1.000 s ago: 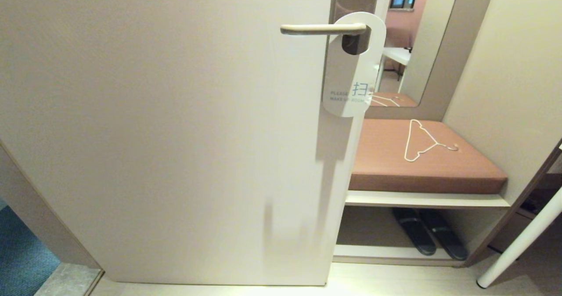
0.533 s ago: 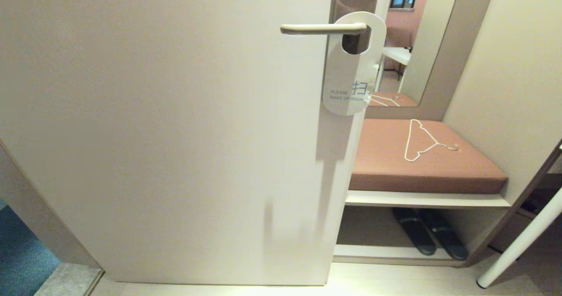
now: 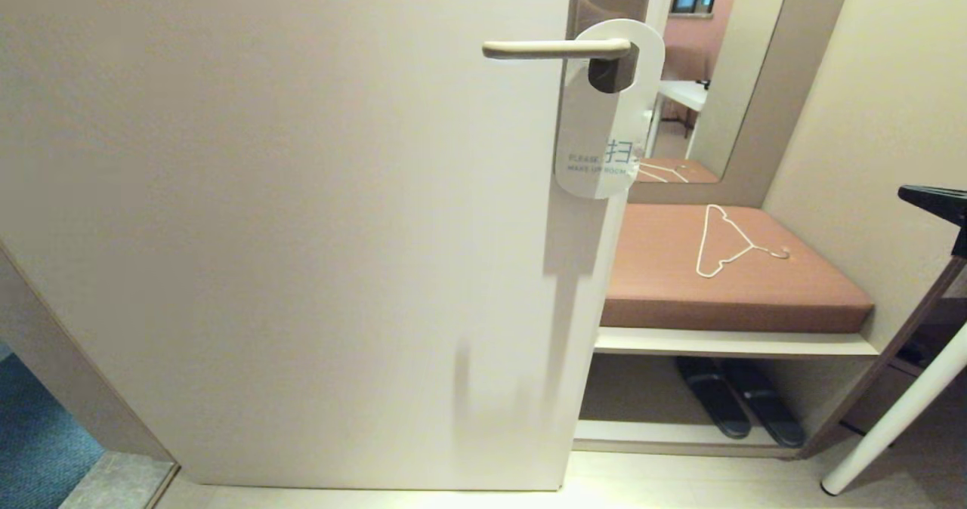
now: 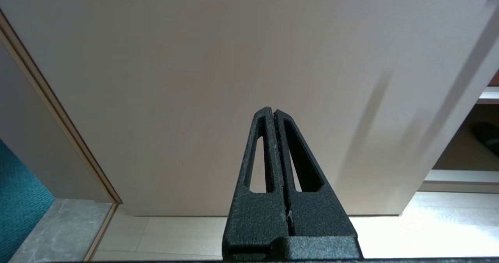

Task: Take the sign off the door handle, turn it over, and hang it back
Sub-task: Take down the sign

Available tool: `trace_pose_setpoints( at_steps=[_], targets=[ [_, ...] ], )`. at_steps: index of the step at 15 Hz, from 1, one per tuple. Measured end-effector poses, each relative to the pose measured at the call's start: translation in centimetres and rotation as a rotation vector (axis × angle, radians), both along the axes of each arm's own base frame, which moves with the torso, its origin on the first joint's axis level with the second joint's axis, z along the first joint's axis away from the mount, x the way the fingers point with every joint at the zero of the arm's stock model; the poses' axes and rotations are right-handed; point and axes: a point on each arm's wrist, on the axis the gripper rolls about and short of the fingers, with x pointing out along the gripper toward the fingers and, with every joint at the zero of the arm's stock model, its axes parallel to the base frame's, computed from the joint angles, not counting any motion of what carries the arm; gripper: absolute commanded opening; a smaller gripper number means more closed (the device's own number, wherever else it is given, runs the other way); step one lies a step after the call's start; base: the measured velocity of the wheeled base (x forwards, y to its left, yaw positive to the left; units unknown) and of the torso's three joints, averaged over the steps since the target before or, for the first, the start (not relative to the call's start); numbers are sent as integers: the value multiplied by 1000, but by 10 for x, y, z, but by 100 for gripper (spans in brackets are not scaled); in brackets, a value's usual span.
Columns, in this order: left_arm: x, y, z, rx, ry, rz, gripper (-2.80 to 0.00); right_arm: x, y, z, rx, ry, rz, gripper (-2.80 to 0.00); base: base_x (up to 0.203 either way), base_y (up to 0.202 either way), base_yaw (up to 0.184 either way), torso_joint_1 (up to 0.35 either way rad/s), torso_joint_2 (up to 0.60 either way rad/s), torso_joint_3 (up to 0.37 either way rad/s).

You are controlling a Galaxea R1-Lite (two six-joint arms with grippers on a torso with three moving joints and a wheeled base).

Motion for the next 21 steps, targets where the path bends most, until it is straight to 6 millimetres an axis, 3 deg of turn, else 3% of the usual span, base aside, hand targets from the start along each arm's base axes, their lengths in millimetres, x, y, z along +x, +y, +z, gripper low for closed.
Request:
trace_pose_setpoints(
  at_steps=[4, 7, 17, 21],
  targets=[
    [0, 0, 0, 0, 0, 0, -280, 21, -9, 1, 52, -27, 337, -280, 0, 0, 0, 0, 0, 0],
    [0, 0, 0, 0, 0, 0, -280, 34, 1, 5, 80, -44, 540, -280, 0, 0, 0, 0, 0, 0],
    [0, 0, 0, 0, 0, 0, -280, 58, 85, 36, 54, -118, 897, -280, 0, 0, 0, 0, 0, 0],
    [0, 0, 0, 0, 0, 0, -280, 69, 97, 39, 68, -117, 937, -280, 0, 0, 0, 0, 0, 0]
  ],
)
